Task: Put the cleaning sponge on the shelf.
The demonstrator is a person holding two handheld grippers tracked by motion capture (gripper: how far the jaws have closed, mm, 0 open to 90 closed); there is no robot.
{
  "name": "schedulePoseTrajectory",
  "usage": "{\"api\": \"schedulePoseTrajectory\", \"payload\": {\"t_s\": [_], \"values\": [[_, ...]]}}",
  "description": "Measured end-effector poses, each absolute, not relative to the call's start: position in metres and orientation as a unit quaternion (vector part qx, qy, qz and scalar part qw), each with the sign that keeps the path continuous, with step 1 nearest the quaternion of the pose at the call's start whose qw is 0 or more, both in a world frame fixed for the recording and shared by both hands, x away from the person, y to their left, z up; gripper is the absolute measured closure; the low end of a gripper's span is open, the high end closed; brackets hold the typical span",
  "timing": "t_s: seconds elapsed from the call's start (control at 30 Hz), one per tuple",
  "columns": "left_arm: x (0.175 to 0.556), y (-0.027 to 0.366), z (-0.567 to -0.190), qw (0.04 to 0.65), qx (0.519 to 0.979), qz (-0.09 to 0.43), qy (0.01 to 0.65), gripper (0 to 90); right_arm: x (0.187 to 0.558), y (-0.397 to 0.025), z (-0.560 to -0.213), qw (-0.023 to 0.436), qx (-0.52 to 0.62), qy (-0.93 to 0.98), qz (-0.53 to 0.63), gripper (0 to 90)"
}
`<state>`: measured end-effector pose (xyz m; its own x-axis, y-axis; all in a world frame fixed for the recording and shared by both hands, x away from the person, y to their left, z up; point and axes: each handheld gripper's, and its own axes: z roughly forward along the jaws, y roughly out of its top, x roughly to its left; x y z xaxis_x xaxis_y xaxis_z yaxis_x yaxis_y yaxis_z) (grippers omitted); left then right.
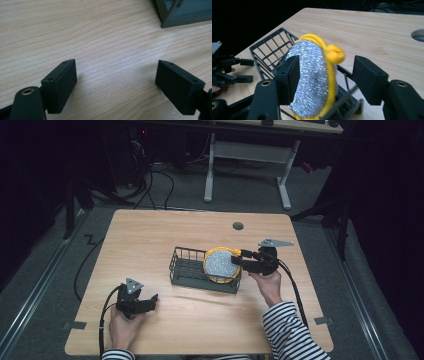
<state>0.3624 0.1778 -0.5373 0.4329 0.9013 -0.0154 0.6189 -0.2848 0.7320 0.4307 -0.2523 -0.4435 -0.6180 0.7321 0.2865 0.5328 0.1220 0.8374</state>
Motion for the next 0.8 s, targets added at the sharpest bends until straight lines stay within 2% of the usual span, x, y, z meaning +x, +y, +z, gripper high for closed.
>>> {"api": "schedulePoseTrajectory", "payload": {"t_s": [0.33, 0.8], "values": [[0.363, 0.178, -0.537, 0.342, 0.774, 0.207, 0.491, 17.8, 0.416, -0.277, -0.423, 0.139, 0.44, 0.727, 0.508, 38.6], [0.363, 0.178, -0.537, 0.341, 0.774, 0.207, 0.491, 17.7, 0.397, -0.307, -0.415, 0.154, 0.461, 0.706, 0.515, 40.3]]}}
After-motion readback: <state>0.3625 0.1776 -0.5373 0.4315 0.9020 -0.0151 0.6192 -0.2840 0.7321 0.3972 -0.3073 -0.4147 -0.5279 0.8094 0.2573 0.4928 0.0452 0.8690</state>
